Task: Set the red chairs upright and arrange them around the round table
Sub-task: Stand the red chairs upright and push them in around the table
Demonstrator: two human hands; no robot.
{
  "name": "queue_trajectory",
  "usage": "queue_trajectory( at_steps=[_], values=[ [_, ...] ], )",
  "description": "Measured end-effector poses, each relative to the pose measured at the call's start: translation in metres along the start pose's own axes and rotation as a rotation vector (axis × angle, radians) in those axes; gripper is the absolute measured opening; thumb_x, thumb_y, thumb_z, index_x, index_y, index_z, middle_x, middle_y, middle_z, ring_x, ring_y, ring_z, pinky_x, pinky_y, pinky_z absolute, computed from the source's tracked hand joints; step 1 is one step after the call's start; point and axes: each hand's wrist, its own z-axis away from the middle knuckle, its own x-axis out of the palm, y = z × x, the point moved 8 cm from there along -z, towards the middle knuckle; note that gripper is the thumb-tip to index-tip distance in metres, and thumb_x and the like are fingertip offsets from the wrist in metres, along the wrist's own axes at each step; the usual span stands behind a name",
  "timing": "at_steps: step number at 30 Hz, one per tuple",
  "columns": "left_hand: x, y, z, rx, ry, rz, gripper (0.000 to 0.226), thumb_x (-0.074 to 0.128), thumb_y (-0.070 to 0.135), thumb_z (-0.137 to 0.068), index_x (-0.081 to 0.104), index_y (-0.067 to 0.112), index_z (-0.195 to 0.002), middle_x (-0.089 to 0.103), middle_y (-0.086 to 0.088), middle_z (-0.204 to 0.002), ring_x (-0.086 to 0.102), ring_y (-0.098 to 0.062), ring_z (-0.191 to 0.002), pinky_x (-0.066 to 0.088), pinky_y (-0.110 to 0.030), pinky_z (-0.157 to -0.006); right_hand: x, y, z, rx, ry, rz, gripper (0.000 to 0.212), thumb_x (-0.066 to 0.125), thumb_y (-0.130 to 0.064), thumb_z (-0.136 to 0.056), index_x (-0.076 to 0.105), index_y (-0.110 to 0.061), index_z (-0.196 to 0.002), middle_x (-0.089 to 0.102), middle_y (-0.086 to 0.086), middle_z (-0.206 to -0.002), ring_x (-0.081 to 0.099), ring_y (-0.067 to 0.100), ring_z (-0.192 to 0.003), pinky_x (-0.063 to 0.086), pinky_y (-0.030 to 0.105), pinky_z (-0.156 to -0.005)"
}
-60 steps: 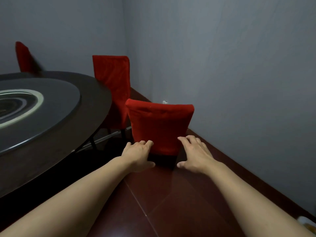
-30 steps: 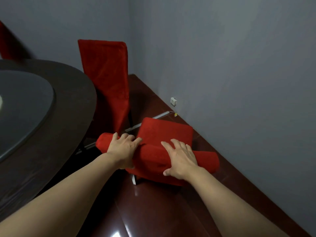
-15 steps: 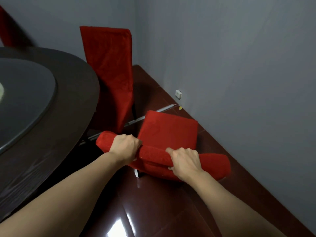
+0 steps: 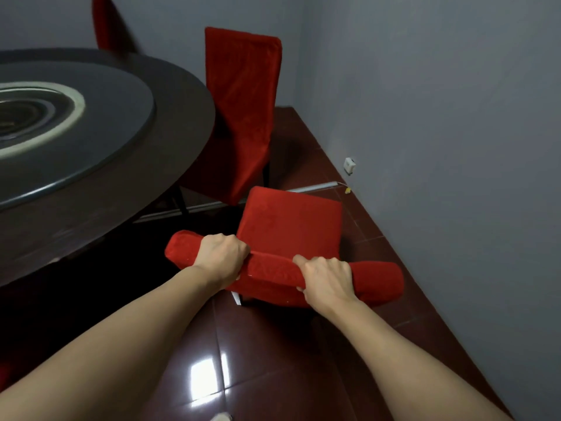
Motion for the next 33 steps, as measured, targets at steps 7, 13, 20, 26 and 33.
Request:
queue_trajectory(
  at_steps=[7, 13, 20, 26, 33],
  values=[
    [0.014, 0.025, 0.040, 0.000, -0.017, -0.003, 0.021, 0.067, 0.027, -0.079, 0.064, 0.023, -0.099, 0.069, -0.001, -0.099, 0.065, -0.022, -0.096, 0.046, -0.030, -0.073, 0.012, -0.003, 0.042, -0.060, 0.006, 0.023, 0.041, 0.060, -0.032, -0.090, 0.045, -0.027, -0.128, 0.064, 0.003, -0.106, 0.063, 0.027, -0.100, 0.045, 0.035, -0.077],
    [0.021, 0.036, 0.061, 0.012, 0.005, -0.016, 0.022, 0.067, 0.029, -0.078, 0.064, 0.022, -0.099, 0.069, 0.000, -0.098, 0.066, -0.021, -0.095, 0.047, -0.029, -0.073, 0.017, -0.005, 0.061, -0.057, 0.002, 0.037, 0.040, 0.060, -0.034, -0.090, 0.046, -0.028, -0.127, 0.065, 0.002, -0.105, 0.063, 0.027, -0.098, 0.044, 0.035, -0.075],
    [0.020, 0.064, 0.084, 0.000, -0.032, -0.058, 0.024, 0.065, 0.029, -0.080, 0.064, 0.021, -0.102, 0.069, -0.003, -0.104, 0.065, -0.023, -0.100, 0.046, -0.029, -0.076, 0.024, 0.008, 0.084, -0.117, -0.024, 0.052, 0.040, 0.062, -0.034, -0.089, 0.047, -0.027, -0.125, 0.065, 0.003, -0.106, 0.063, 0.027, -0.100, 0.046, 0.036, -0.078],
    [0.007, 0.106, 0.097, -0.113, -0.070, -0.051, 0.028, 0.069, 0.035, -0.078, 0.065, 0.021, -0.102, 0.069, -0.002, -0.103, 0.065, -0.023, -0.100, 0.047, -0.030, -0.077, 0.020, 0.044, 0.095, -0.241, -0.016, 0.054, 0.039, 0.063, -0.036, -0.088, 0.048, -0.028, -0.123, 0.066, 0.000, -0.105, 0.064, 0.027, -0.099, 0.047, 0.037, -0.079],
    [-0.002, 0.165, 0.114, -0.272, -0.098, -0.025, 0.030, 0.067, 0.038, -0.078, 0.065, 0.022, -0.103, 0.069, 0.000, -0.101, 0.066, -0.023, -0.098, 0.046, -0.027, -0.074, 0.016, 0.087, 0.116, -0.437, 0.000, 0.046, 0.037, 0.064, -0.035, -0.088, 0.050, -0.027, -0.121, 0.066, 0.000, -0.105, 0.063, 0.027, -0.100, 0.045, 0.037, -0.077]
  ],
)
